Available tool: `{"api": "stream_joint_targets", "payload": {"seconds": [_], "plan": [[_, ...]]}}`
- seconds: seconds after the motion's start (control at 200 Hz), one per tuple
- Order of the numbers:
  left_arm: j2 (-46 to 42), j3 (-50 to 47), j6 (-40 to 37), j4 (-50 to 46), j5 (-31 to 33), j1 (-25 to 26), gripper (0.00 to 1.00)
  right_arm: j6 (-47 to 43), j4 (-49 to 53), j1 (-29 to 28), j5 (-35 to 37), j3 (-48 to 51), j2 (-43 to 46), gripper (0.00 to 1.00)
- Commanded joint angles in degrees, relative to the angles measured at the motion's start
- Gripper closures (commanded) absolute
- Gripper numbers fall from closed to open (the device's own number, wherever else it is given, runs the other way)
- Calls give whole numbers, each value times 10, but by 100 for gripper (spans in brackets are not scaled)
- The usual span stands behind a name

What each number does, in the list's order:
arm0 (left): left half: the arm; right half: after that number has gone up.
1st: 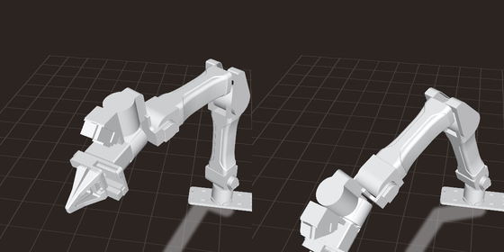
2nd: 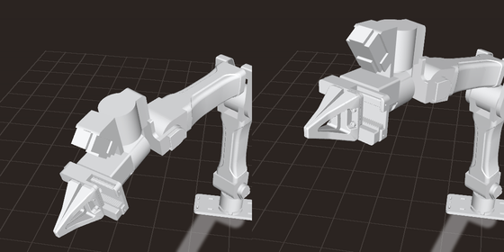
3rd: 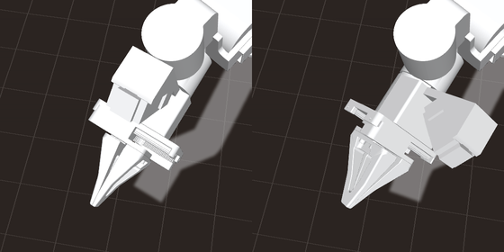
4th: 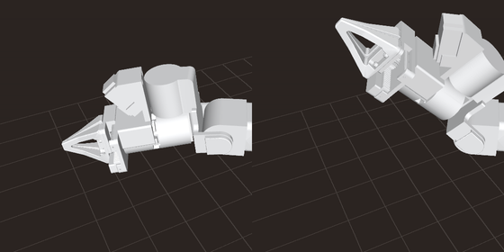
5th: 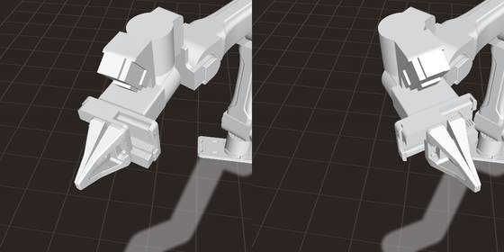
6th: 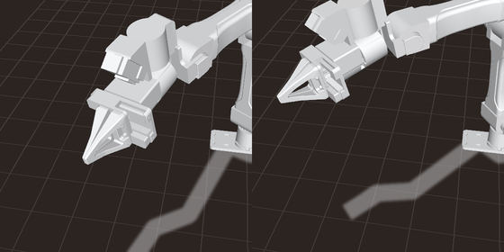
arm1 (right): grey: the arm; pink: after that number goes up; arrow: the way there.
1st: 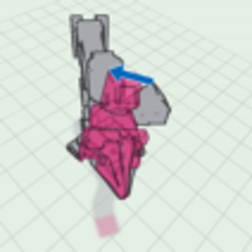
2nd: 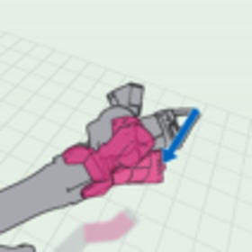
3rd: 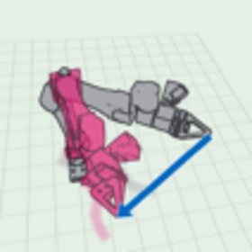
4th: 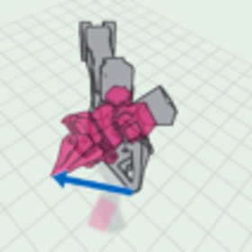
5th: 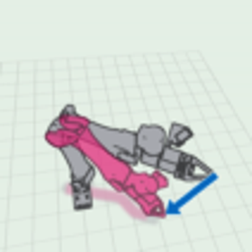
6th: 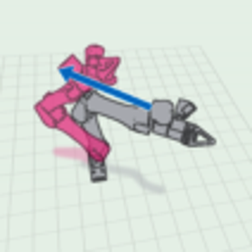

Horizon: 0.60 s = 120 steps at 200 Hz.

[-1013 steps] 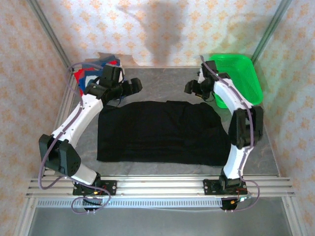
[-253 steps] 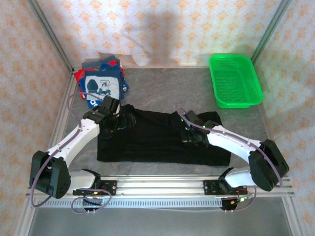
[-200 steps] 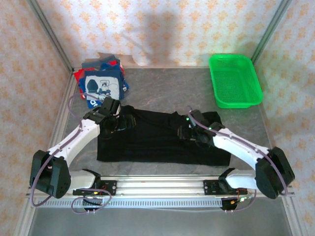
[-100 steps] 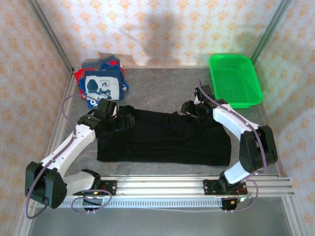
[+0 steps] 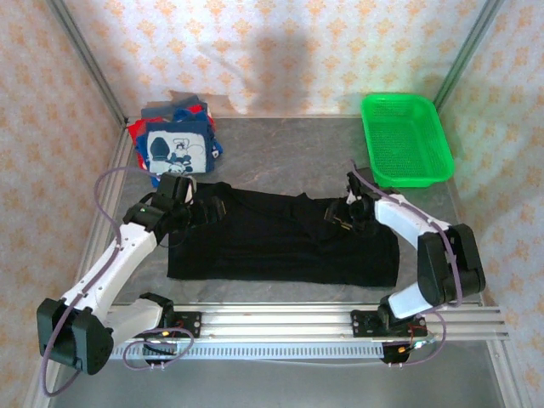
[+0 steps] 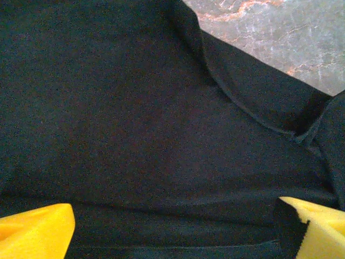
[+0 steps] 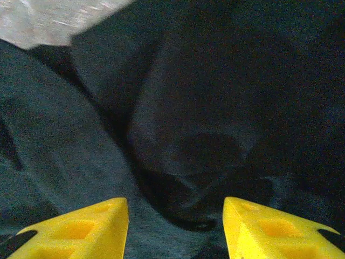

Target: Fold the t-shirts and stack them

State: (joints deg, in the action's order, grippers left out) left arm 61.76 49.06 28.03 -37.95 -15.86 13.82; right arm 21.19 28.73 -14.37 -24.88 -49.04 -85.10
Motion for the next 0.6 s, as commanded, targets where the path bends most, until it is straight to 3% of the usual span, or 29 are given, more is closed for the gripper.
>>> {"api": "stream_joint_targets", "payload": {"seconds": [0.0, 0.185, 0.595], "plan": [[1, -5, -9, -8, -1, -5, 4, 1, -19, 20, 10, 15, 9, 50], [-1, -10, -8, -8, 0, -6, 4, 11, -56, 49, -11, 19, -11, 52], [-16, -27, -2, -10, 7, -7, 4, 16, -115, 48, -122, 42, -22, 57]]}}
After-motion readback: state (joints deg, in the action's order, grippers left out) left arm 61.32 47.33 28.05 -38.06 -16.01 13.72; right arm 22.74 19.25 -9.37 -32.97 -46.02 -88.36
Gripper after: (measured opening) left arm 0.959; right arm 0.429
